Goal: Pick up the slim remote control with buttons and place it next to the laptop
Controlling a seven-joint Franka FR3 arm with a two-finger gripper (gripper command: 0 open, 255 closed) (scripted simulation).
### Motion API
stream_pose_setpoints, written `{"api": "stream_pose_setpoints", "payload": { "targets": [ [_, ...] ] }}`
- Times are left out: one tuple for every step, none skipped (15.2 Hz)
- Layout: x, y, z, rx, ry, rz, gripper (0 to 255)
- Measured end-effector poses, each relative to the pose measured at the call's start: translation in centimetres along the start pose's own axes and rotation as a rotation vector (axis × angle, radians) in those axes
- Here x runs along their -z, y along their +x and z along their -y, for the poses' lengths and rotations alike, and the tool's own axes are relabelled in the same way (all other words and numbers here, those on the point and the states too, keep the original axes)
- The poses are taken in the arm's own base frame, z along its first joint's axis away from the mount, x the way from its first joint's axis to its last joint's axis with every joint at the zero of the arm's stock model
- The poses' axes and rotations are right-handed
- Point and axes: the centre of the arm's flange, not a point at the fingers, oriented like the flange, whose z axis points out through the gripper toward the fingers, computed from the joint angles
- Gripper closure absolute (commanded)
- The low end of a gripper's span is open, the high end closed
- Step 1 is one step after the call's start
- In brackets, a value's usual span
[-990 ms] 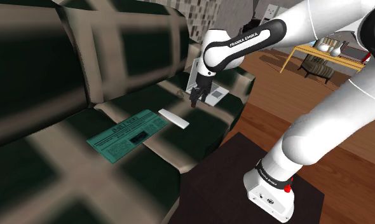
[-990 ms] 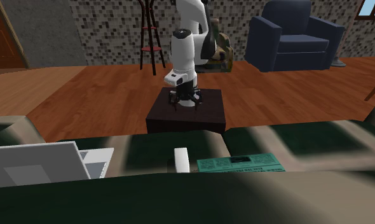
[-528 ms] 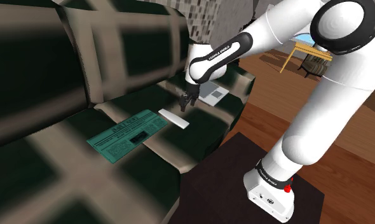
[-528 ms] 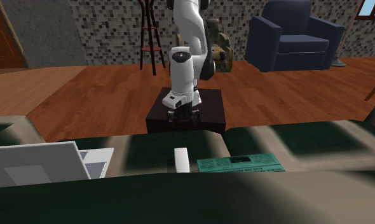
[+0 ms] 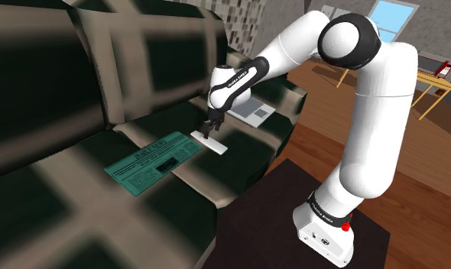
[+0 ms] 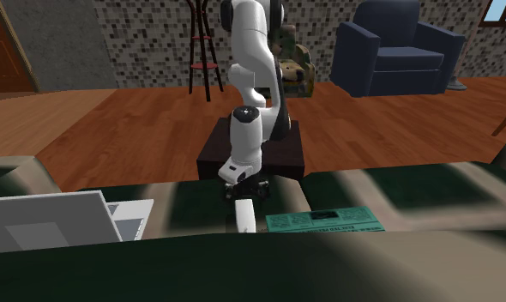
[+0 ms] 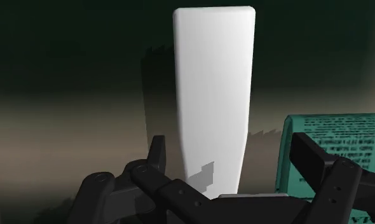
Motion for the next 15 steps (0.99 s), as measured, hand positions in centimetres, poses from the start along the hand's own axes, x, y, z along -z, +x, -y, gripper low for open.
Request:
{"api": "stream_pose_setpoints", "payload": {
  "targets": [
    [-1.0,0.7,0.0,0.005,-0.003,-0.003,0],
    [-1.7,1.2,0.0,0.006,-0.005,-0.004,0],
    [-2.2,1.3,-0.2,0.008,-0.005,-0.005,0],
    [-2.9,1.5,-0.3,0.008,-0.006,-0.005,0],
    [-3.4,1.6,-0.3,0.008,-0.006,-0.006,0],
    [-4.0,1.5,-0.2,0.008,-0.006,-0.006,0],
    [-4.5,1.6,-0.3,0.009,-0.006,-0.006,0],
    [-5.0,1.5,-0.3,0.009,-0.006,-0.006,0],
    [-5.5,1.6,-0.3,0.009,-0.006,-0.006,0],
    [-5.6,1.6,-0.3,0.009,-0.006,-0.006,0],
    [-5.8,1.6,-0.3,0.009,-0.006,-0.006,0],
    [-5.8,1.6,-0.3,0.009,-0.006,-0.006,0],
    [-5.8,1.6,-0.3,0.009,-0.006,-0.006,0],
    [-5.9,1.6,-0.3,0.009,-0.007,-0.006,0],
    [-5.9,1.6,-0.3,0.009,-0.007,-0.006,0]
  ]
}}
